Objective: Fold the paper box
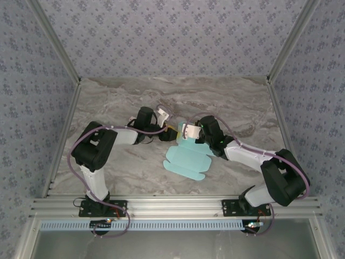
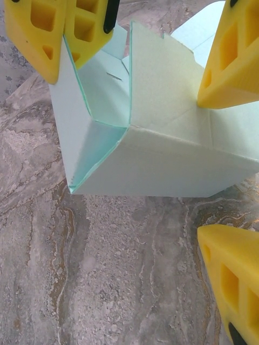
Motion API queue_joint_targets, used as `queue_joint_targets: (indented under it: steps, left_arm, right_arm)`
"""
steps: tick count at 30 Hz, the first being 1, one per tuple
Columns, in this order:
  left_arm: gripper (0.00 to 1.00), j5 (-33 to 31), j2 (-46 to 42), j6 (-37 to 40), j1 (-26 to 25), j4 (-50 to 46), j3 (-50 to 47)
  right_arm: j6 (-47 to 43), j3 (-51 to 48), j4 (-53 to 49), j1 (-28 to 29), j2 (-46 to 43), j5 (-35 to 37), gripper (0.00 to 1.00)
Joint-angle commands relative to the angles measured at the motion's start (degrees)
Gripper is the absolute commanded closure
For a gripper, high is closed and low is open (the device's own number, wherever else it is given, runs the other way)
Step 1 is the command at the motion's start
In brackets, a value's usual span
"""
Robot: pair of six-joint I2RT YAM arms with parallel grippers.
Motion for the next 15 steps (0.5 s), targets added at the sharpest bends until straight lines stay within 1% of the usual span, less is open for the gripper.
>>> queue_joint_targets:
  steps: [1,8,15]
  left_arm:
    - [0.41,0.8,1.1,2.2,-1.3,-1.1,1.8]
    - [0.41,1.3,0.6,2.9,-1.8,-0.1,1.0]
    - [0.41,1.0,-0.4,4.3,-2.2,-0.3,0.4]
  right_arm:
    - [1.5,0.3,-1.3,0.1,-0.7,-0.8,1.00]
    - [2.7,-0.3,-1.1,-0.3,-1.2,-0.9,1.00]
    - [2.3,-2.4,2.7,-0.1,-2.8,-0.8,1.00]
